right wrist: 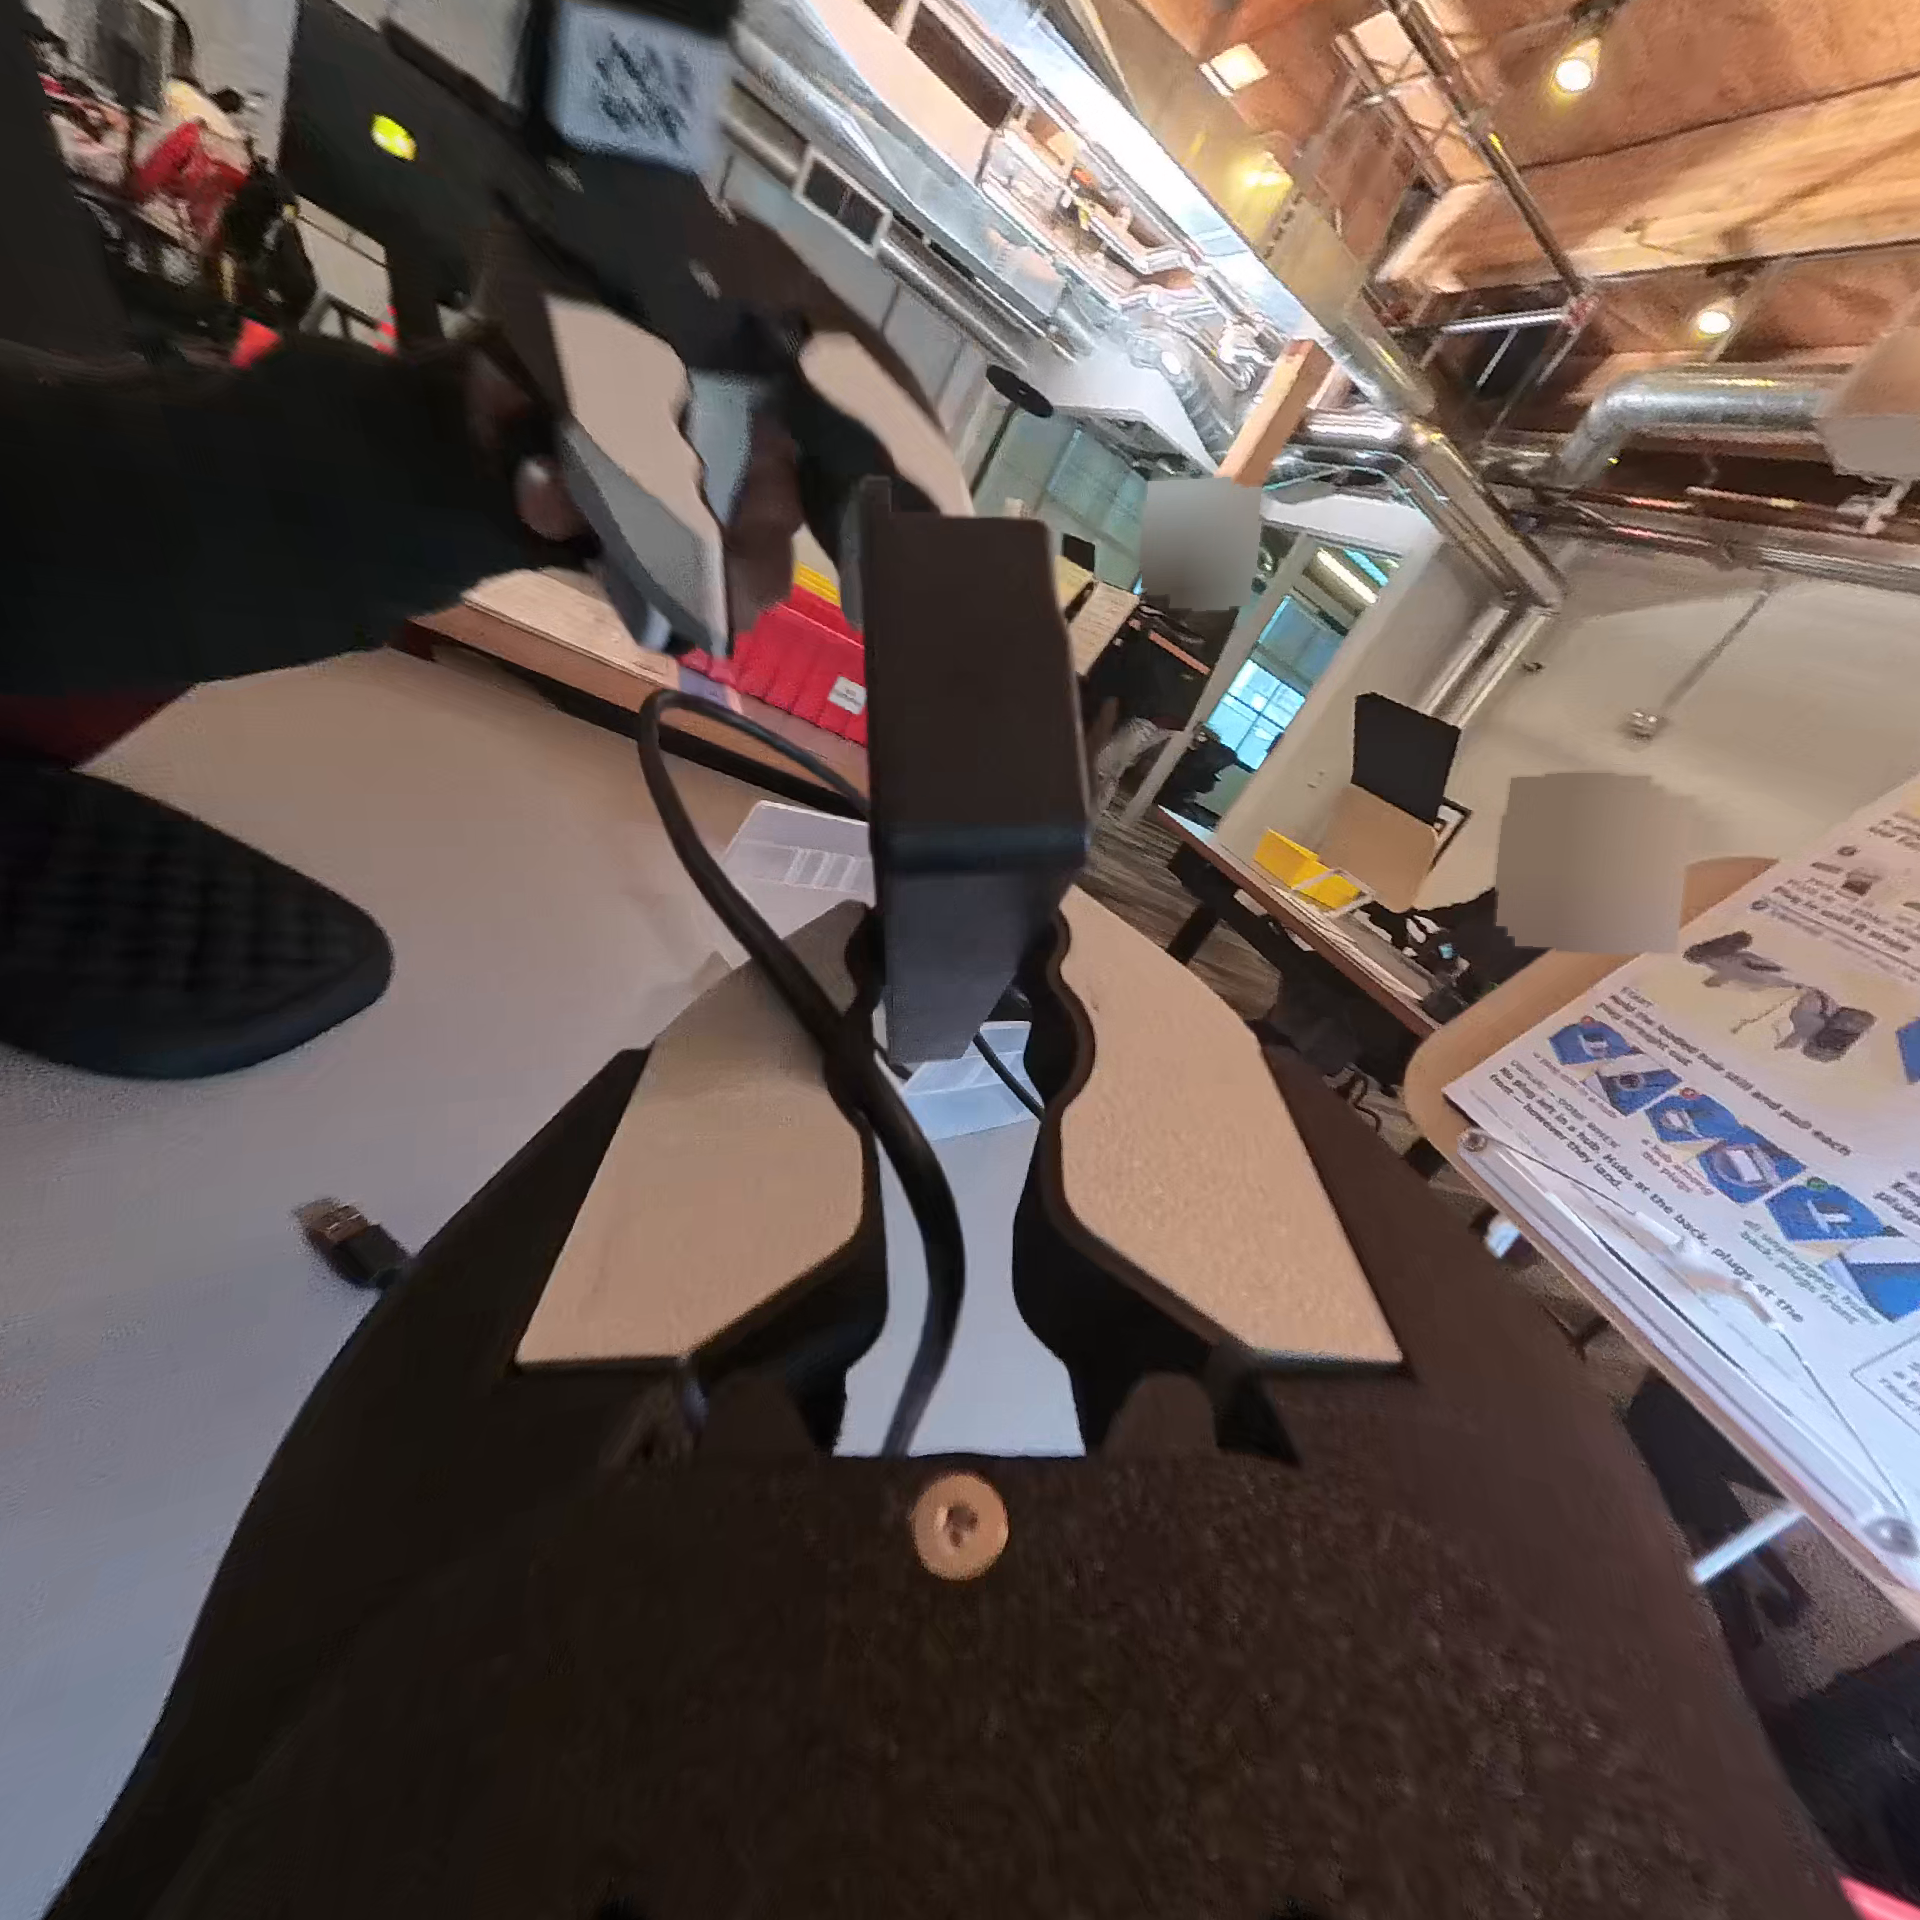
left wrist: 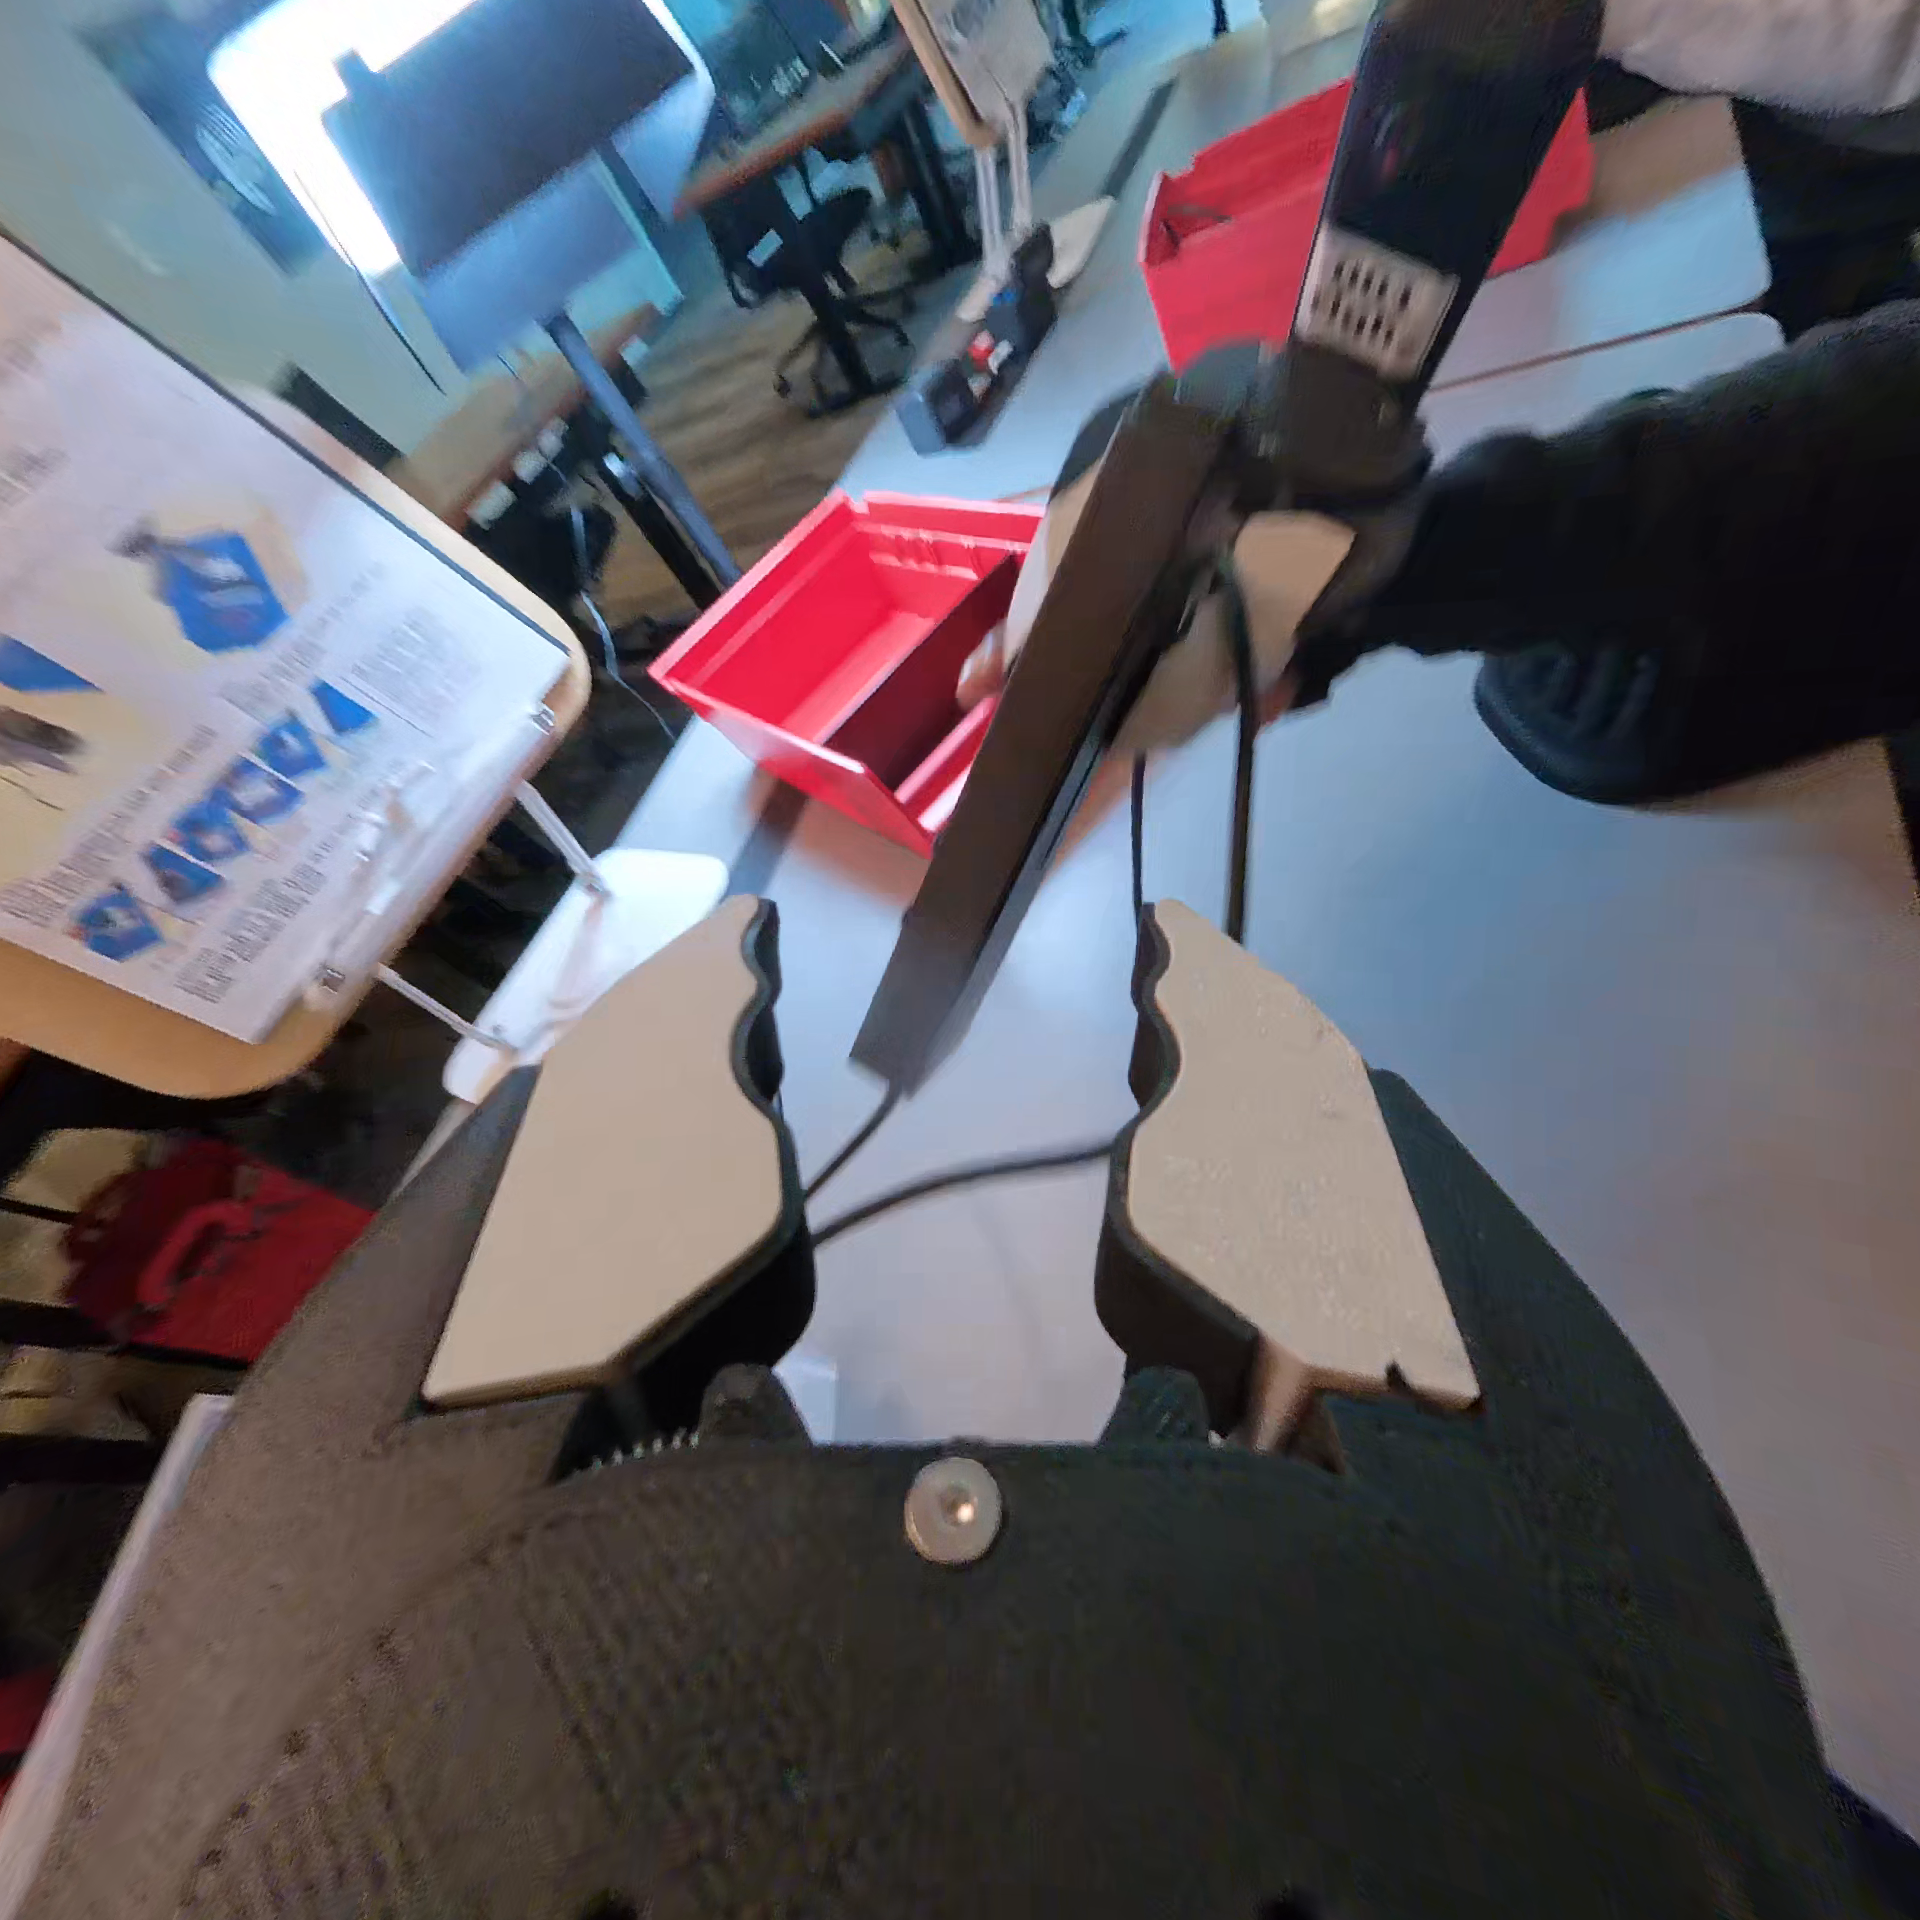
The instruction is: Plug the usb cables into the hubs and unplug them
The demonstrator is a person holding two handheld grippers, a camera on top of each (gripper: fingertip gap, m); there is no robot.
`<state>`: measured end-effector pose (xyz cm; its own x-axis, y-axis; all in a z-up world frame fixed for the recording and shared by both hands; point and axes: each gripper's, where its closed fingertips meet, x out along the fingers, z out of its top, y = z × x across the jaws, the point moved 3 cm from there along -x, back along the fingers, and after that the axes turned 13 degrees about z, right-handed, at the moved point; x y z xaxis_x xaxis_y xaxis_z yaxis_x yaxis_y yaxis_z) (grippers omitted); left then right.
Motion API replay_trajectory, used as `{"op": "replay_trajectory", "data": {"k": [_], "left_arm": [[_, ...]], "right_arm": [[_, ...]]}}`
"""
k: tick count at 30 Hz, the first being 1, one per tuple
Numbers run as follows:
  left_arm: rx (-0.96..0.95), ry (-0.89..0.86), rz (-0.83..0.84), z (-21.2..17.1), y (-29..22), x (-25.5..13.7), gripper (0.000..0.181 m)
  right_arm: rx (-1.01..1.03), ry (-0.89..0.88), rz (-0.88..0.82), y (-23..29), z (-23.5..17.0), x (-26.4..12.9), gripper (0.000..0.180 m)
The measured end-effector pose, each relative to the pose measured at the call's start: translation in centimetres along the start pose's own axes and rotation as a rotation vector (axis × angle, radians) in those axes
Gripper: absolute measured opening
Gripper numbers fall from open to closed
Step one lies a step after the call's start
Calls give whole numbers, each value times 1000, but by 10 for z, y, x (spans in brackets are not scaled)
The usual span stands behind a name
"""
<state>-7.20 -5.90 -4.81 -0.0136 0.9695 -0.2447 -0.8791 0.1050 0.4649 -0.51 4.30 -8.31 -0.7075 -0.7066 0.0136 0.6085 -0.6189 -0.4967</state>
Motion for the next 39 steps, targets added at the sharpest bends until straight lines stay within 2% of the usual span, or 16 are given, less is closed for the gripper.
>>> {"op": "replay_trajectory", "data": {"k": [5,11,13,16,17,19,22,23,24,25,27,29,32,34,36,39], "left_arm": [[-29,109,-196,-41,-8,26,66],[60,103,-470,-48,-95,65,67],[78,82,-461,-51,-117,82,58],[20,-17,-373,-46,-127,97,20],[-12,-40,-347,-46,-127,100,19],[-54,-86,-289,-46,-120,103,33],[-119,-100,-377,-48,-126,99,59],[-136,-138,-400,-45,-130,96,57],[-118,-164,-394,-43,-133,95,47],[-79,-174,-385,-43,-136,93,26],[-71,-94,-309,-47,-128,98,26],[-174,-7,-180,-58,-102,107,26],[-354,169,-2,-90,-64,116,25],[-395,251,100,-107,-46,117,25],[-369,309,186,-118,-34,116,25],[-283,363,274,-127,-20,113,25]], "right_arm": [[28,-9,185,21,17,-34,26],[46,-40,323,48,34,-45,25],[69,-48,334,50,30,-45,25],[123,-54,334,50,19,-44,25],[147,-59,328,49,14,-44,25],[194,-81,334,48,6,-42,25],[254,-140,414,57,7,-33,25],[264,-159,437,60,10,-29,25],[272,-175,450,61,12,-26,25],[273,-179,443,60,12,-24,25],[280,-137,367,48,5,-24,25],[312,-60,155,21,-12,-29,28],[337,246,-206,-16,-59,-44,29],[449,361,-225,-11,-83,-42,40],[574,413,-147,3,-96,-31,56],[532,617,-83,14,-104,-31,65]]}}
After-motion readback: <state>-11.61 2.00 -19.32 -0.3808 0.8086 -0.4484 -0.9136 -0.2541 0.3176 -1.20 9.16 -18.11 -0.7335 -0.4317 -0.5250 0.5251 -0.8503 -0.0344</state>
